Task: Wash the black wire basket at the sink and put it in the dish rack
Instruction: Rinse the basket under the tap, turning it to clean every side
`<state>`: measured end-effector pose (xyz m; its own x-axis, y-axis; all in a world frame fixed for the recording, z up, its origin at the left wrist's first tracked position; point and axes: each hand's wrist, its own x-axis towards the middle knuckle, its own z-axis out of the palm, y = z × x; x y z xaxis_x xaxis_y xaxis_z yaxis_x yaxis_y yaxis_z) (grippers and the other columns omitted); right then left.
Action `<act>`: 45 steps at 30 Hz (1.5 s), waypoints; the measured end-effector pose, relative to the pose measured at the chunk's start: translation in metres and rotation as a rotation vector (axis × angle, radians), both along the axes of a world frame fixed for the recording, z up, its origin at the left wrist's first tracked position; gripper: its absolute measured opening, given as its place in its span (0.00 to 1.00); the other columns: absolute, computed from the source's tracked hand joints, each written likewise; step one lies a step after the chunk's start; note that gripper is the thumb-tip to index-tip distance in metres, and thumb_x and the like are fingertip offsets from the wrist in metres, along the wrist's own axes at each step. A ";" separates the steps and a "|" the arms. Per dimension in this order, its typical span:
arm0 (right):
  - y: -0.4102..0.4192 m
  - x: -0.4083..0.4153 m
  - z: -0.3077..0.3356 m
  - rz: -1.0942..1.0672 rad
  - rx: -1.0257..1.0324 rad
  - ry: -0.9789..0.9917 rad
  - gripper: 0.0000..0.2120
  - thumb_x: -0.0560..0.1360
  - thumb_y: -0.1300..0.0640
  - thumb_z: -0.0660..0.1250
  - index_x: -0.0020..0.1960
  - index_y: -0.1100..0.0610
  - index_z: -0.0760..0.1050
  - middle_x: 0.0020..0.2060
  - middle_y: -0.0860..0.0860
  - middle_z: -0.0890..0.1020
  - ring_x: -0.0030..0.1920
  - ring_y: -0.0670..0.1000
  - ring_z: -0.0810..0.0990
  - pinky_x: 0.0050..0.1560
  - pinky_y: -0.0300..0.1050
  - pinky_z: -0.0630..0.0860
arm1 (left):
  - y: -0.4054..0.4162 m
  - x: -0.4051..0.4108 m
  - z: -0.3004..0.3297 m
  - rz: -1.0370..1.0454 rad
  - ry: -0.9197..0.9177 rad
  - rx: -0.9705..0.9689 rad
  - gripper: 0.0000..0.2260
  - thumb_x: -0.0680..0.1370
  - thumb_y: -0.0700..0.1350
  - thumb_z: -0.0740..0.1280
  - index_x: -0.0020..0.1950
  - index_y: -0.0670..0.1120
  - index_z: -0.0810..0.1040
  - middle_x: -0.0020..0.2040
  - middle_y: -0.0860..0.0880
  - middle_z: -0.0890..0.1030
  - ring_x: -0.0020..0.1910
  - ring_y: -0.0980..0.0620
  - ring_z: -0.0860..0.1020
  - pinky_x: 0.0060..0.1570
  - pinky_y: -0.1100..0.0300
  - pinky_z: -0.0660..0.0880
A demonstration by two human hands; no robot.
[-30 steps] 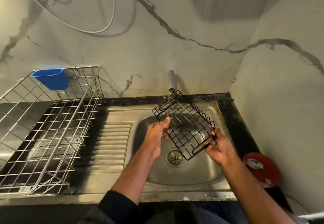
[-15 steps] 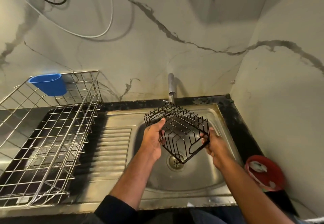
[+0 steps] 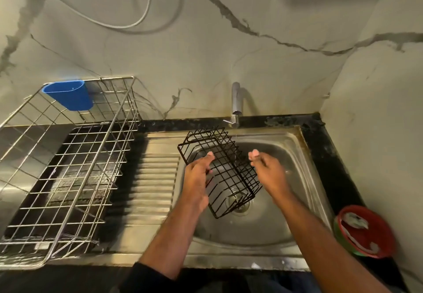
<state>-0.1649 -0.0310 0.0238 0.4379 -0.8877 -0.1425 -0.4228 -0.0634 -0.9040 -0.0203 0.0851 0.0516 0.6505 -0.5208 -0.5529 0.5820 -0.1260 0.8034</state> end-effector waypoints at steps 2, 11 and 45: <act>-0.003 0.008 0.000 0.013 -0.011 0.041 0.21 0.82 0.40 0.56 0.64 0.51 0.77 0.50 0.45 0.81 0.52 0.47 0.78 0.44 0.41 0.70 | 0.000 0.007 -0.002 -0.019 0.008 -0.006 0.15 0.73 0.52 0.75 0.55 0.46 0.82 0.42 0.50 0.78 0.39 0.54 0.77 0.41 0.57 0.76; -0.040 0.061 -0.003 -0.078 0.234 -0.247 0.12 0.83 0.53 0.60 0.57 0.55 0.80 0.49 0.51 0.85 0.51 0.48 0.83 0.53 0.44 0.80 | -0.011 0.030 -0.014 -0.069 -0.109 0.038 0.14 0.82 0.49 0.65 0.42 0.51 0.88 0.38 0.51 0.75 0.38 0.55 0.74 0.49 0.57 0.71; -0.148 0.153 -0.047 0.459 -0.256 0.210 0.17 0.82 0.49 0.60 0.68 0.52 0.76 0.59 0.44 0.75 0.56 0.29 0.69 0.56 0.16 0.58 | -0.072 0.051 -0.065 -0.252 -0.279 0.074 0.22 0.81 0.46 0.67 0.27 0.47 0.71 0.38 0.43 0.87 0.43 0.56 0.85 0.48 0.59 0.73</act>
